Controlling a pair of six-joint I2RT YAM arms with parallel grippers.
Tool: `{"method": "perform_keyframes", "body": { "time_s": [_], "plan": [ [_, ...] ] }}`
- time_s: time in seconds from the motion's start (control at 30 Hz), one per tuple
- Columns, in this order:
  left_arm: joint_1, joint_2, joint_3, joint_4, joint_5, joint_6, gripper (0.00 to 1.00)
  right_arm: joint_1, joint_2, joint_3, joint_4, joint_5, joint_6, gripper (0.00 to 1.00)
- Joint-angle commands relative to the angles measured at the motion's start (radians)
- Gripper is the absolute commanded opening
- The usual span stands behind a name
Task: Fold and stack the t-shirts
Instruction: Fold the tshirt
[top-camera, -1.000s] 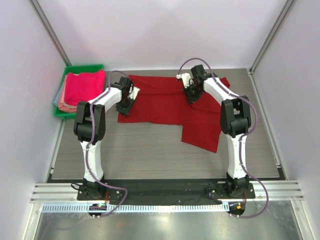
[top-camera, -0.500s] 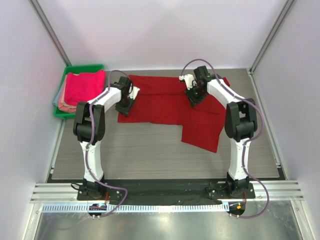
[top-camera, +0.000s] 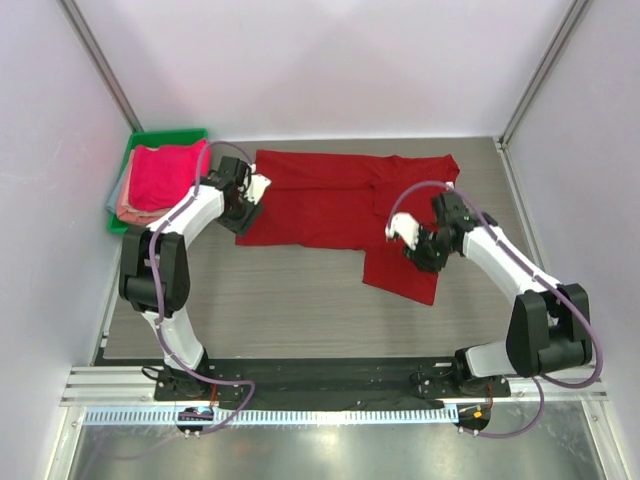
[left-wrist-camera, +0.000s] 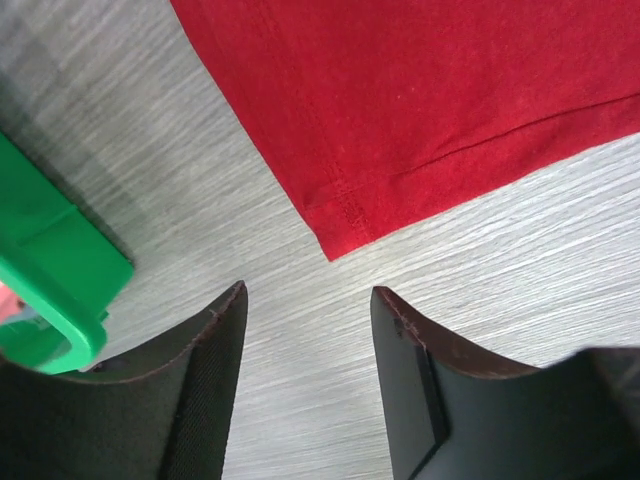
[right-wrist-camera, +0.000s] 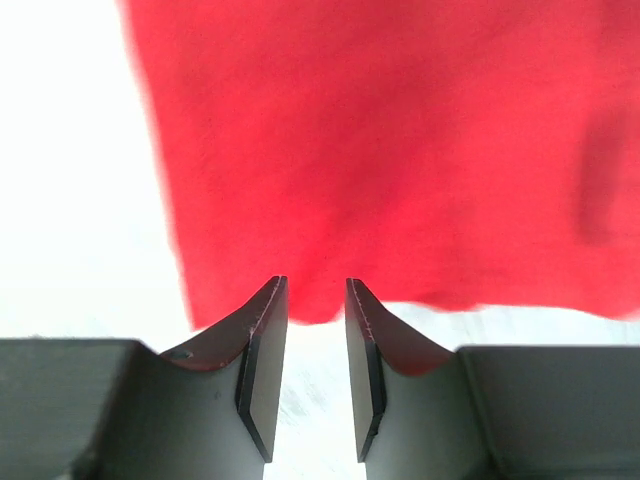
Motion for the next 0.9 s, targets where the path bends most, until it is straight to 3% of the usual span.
{"method": "perform_keyframes", "body": {
  "time_s": [0.0,0.13,0.4,0.73,0.87],
  "plan": [
    [0.007,-0.001,-0.003,0.03,-0.021,-0.04,0.55,0.002,-0.103,-0.119,0.003,-0.031,-0.216,0.36],
    [0.007,-0.002,-0.018,0.022,-0.029,-0.043,0.56,0.004,-0.179,-0.205,-0.036,-0.029,-0.334,0.36],
    [0.027,-0.001,-0.026,0.021,-0.063,-0.042,0.56,0.004,-0.182,-0.282,-0.098,-0.024,-0.443,0.38],
    [0.039,0.022,-0.021,0.014,-0.101,-0.022,0.56,0.002,-0.072,-0.302,-0.02,0.015,-0.448,0.4],
    [0.045,0.033,-0.015,0.014,-0.104,-0.019,0.55,0.005,-0.039,-0.296,0.006,0.023,-0.447,0.36]
  ]
}}
